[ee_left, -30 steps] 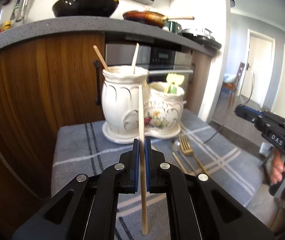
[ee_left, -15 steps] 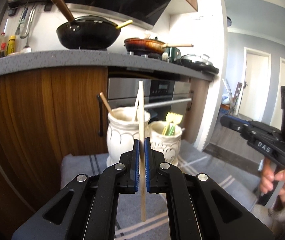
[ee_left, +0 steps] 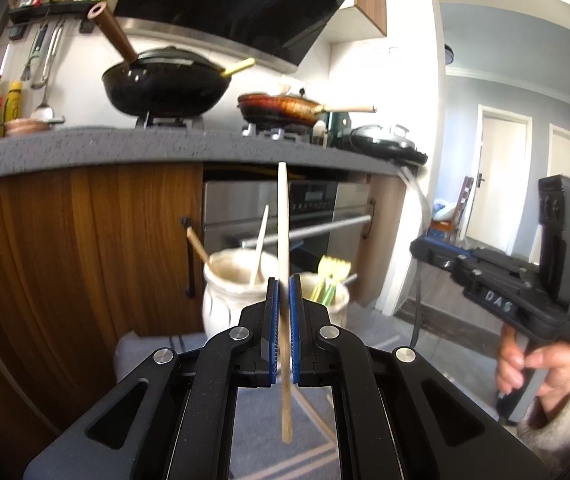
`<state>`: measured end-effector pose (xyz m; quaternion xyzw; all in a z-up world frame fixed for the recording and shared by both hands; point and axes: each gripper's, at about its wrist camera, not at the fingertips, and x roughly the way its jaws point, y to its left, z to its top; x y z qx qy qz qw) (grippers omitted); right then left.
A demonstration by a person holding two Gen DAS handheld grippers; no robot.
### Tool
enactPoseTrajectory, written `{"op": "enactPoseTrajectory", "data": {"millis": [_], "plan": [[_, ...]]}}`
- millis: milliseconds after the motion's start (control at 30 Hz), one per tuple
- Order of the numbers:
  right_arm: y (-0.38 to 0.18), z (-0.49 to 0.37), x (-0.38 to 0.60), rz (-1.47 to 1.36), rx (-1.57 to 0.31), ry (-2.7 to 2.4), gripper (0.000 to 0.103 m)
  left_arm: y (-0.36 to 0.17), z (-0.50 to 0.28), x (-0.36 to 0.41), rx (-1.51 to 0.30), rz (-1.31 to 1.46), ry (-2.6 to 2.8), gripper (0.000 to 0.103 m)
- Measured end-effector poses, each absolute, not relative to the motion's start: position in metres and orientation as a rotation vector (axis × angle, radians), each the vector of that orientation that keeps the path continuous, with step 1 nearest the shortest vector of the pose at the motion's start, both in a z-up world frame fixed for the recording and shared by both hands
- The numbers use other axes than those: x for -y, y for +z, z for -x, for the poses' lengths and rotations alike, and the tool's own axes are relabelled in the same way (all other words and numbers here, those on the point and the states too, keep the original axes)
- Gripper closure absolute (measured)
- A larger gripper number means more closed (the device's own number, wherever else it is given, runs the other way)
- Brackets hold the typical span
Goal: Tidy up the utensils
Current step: 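Lower the chopstick into the tall cup while the right tool lowers the fork into the short cup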
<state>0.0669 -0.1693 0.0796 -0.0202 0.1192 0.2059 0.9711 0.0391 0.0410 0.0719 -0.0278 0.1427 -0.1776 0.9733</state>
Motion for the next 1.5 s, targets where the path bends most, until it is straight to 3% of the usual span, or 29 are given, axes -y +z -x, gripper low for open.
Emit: {"op": "enactPoseTrajectory", "data": {"millis": [467,733,1033,1500], "plan": [[0.117,-0.139,0.152,-0.047,-0.216,0.415,0.098,0.151,-0.112,-0.028,-0.157,0.013,-0.32,0.097],[0.08,-0.157,0.15,-0.067,-0.323,0.445,0.098,0.106,-0.154,-0.03,-0.265,0.016,-0.25,0.097],[0.042,-0.159,0.154,-0.083,-0.416,0.444,0.098,0.066,-0.15,-0.04,-0.357,0.052,-0.259,0.097],[0.024,-0.163,0.161,-0.104,-0.474,0.41,0.097,0.044,-0.136,-0.041,-0.42,0.066,-0.273,0.097]]}}
